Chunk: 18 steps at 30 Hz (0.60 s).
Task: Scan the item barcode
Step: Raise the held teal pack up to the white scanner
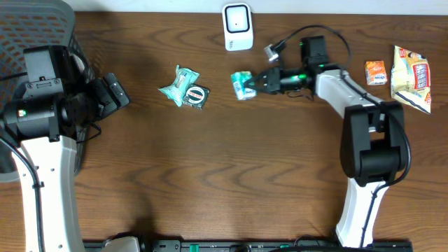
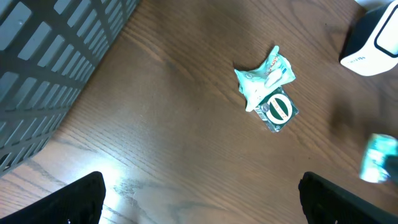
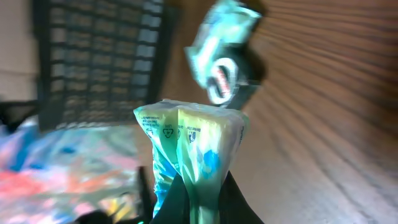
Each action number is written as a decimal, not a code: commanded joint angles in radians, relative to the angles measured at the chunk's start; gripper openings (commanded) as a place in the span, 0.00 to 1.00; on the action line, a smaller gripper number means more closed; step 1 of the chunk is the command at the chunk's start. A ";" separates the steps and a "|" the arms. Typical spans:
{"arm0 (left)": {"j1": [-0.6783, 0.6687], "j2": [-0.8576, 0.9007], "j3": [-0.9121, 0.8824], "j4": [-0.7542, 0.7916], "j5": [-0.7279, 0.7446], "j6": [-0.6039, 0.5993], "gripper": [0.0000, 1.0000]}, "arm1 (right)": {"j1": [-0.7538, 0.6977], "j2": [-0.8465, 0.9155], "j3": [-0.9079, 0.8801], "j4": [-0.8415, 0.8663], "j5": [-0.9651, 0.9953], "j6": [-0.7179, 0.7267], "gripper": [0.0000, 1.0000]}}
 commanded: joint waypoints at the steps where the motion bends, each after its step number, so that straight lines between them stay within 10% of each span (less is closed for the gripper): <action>1: 0.004 0.002 0.022 -0.003 0.005 -0.001 0.98 | 0.056 0.007 0.081 -0.052 0.333 0.009 0.01; 9: 0.004 0.002 0.022 -0.003 0.005 -0.002 0.98 | 0.183 0.006 0.385 -0.335 1.049 -0.192 0.01; 18: 0.004 0.002 0.022 -0.003 0.005 -0.002 0.98 | 0.266 0.040 0.518 -0.217 1.411 -0.369 0.01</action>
